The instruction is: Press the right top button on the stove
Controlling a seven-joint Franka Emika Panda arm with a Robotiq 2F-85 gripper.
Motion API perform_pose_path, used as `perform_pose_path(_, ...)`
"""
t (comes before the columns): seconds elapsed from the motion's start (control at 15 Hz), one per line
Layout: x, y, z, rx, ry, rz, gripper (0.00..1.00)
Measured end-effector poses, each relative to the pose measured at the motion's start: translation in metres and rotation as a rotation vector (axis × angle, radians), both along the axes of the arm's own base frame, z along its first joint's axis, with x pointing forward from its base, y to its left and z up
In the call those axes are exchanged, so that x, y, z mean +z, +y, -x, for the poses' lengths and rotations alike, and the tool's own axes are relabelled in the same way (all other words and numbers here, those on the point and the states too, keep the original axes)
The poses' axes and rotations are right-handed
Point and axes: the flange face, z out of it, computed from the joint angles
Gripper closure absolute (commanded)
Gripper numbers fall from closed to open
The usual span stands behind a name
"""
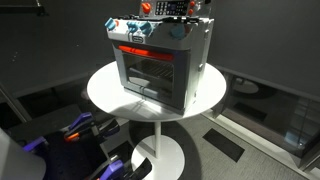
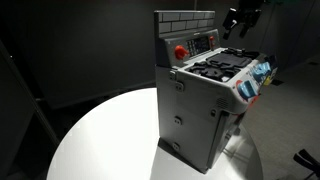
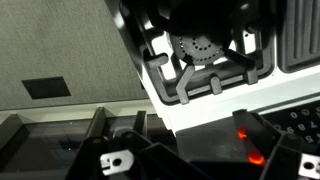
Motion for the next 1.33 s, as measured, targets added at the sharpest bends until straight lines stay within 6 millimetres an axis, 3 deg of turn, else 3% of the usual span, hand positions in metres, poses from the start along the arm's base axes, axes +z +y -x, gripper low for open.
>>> perform_pose_path(1.33,-0.008,0.014,-0.042,0.023,-0.012,-0.002,0.00)
